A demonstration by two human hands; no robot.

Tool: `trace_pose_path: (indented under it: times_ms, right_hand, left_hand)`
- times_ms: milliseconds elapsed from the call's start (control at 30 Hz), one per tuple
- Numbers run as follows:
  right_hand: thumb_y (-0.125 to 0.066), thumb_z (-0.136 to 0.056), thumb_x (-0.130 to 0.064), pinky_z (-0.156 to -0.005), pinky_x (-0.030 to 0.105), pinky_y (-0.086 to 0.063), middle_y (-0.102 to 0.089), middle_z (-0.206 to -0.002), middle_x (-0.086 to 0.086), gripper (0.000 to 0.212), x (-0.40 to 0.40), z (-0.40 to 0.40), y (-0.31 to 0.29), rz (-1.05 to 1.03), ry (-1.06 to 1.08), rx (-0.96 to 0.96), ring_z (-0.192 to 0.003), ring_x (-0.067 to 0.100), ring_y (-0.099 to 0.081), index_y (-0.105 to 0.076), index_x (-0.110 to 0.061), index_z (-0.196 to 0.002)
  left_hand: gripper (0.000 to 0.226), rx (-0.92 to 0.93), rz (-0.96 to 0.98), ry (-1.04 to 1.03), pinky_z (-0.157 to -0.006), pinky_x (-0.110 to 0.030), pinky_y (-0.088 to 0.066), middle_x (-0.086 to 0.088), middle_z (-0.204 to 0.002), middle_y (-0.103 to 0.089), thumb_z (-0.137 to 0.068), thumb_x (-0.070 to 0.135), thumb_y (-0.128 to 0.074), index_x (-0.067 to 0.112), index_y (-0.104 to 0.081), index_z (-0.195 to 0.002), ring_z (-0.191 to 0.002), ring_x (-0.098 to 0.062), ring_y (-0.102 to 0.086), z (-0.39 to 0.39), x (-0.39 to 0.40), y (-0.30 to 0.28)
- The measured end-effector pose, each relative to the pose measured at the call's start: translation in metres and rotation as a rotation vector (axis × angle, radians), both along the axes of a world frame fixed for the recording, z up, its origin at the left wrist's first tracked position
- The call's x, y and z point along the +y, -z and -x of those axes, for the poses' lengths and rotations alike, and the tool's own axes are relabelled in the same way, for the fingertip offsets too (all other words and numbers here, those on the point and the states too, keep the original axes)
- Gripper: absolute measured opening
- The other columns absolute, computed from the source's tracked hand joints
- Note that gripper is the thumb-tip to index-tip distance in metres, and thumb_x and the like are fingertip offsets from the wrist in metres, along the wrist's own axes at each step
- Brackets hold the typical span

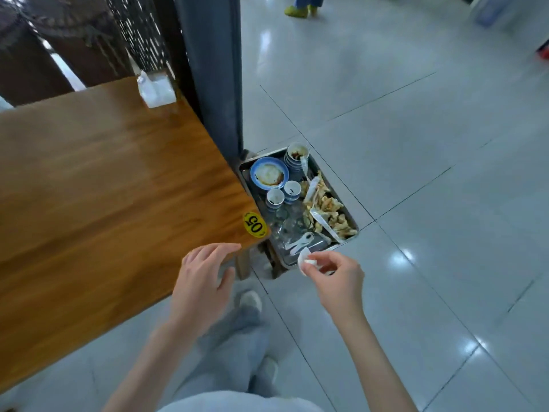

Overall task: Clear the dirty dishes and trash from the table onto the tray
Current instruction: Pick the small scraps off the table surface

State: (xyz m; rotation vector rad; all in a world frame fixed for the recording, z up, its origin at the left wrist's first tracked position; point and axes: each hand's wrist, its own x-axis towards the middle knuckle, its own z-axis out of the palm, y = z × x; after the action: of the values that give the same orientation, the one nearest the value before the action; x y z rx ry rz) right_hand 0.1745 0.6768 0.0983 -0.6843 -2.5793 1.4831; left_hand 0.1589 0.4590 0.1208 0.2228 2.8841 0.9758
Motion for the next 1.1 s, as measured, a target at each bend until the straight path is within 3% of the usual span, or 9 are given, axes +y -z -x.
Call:
trace_pose_path:
  times_ms: [167, 333, 433, 600, 800, 967, 1100]
  right_hand:
    - [-0.078, -0.071, -0.017, -0.052, 0.007, -0.039, -0.060, -0.057, -0.013, 0.006, 0.036, 0.054, 0.006, -0.046, -0.042, -0.010, -0.057, -0.002, -0.054, -0.073, -0.017, -0.073]
    - [-0.078, -0.073, -0.019, -0.049, 0.007, -0.040, -0.061, -0.061, -0.012, 0.008, 0.068, 0.105, 0.010, -0.046, -0.048, -0.081, -0.058, -0.006, -0.054, -0.071, -0.021, -0.075]
    - [-0.077, -0.074, -0.019, -0.049, 0.006, -0.042, -0.062, -0.068, -0.015, 0.009, 0.085, 0.130, 0.018, -0.047, -0.037, -0.130, -0.059, 0.000, -0.058, -0.070, -0.021, -0.080]
    - [-0.074, -0.078, -0.019, -0.054, 0.012, -0.050, -0.065, -0.072, -0.011, 0.005, 0.098, 0.167, 0.036, -0.064, -0.048, -0.163, -0.065, 0.006, -0.061, -0.070, -0.020, -0.081]
    - [-0.072, -0.078, -0.021, -0.055, 0.013, -0.044, -0.061, -0.071, -0.017, 0.008, 0.120, 0.205, 0.060, -0.082, -0.079, -0.212, -0.066, 0.001, -0.058, -0.066, -0.026, -0.079]
    - [-0.070, -0.076, -0.014, -0.072, 0.034, -0.056, -0.063, -0.079, -0.012, 0.018, 0.151, 0.222, 0.090, -0.119, -0.111, -0.324, -0.077, 0.011, -0.062, -0.065, -0.029, -0.083]
    - [-0.070, -0.076, -0.012, -0.071, 0.031, -0.057, -0.062, -0.077, -0.011, 0.015, 0.176, 0.229, 0.113, -0.153, -0.238, -0.378, -0.074, 0.011, -0.062, -0.067, -0.022, -0.086]
  left_hand:
    - [0.032, -0.015, 0.001, -0.030, -0.102, -0.036, -0.035, 0.002, -0.119, -0.061, -0.088, 0.009, -0.059, 0.018, -0.061, -0.119, -0.116, -0.019, -0.051, 0.057, 0.033, 0.008]
    - [0.032, -0.021, -0.027, -0.031, -0.104, -0.045, -0.039, 0.000, -0.120, -0.060, -0.089, 0.008, -0.057, 0.019, -0.059, -0.120, -0.118, -0.021, -0.048, 0.121, 0.066, 0.007]
    - [0.034, -0.022, -0.041, -0.021, -0.105, -0.044, -0.038, 0.001, -0.120, -0.060, -0.089, 0.008, -0.057, 0.020, -0.059, -0.121, -0.120, -0.020, -0.048, 0.147, 0.081, 0.007]
    - [0.035, -0.061, -0.028, -0.022, -0.107, -0.042, -0.036, 0.000, -0.122, -0.059, -0.089, 0.009, -0.058, 0.019, -0.058, -0.123, -0.121, -0.019, -0.047, 0.176, 0.096, 0.014]
    - [0.035, -0.130, -0.040, -0.072, -0.103, -0.044, -0.040, 0.000, -0.120, -0.059, -0.089, 0.008, -0.057, 0.018, -0.058, -0.123, -0.119, -0.019, -0.048, 0.192, 0.115, 0.026]
    - [0.035, -0.136, -0.039, -0.138, -0.103, -0.042, -0.041, -0.001, -0.119, -0.060, -0.089, 0.007, -0.058, 0.018, -0.058, -0.122, -0.117, -0.017, -0.049, 0.202, 0.138, 0.030]
    - [0.035, -0.114, -0.039, -0.236, -0.099, -0.045, -0.043, -0.001, -0.118, -0.060, -0.088, 0.006, -0.058, 0.016, -0.059, -0.122, -0.112, -0.018, -0.051, 0.204, 0.161, 0.031]
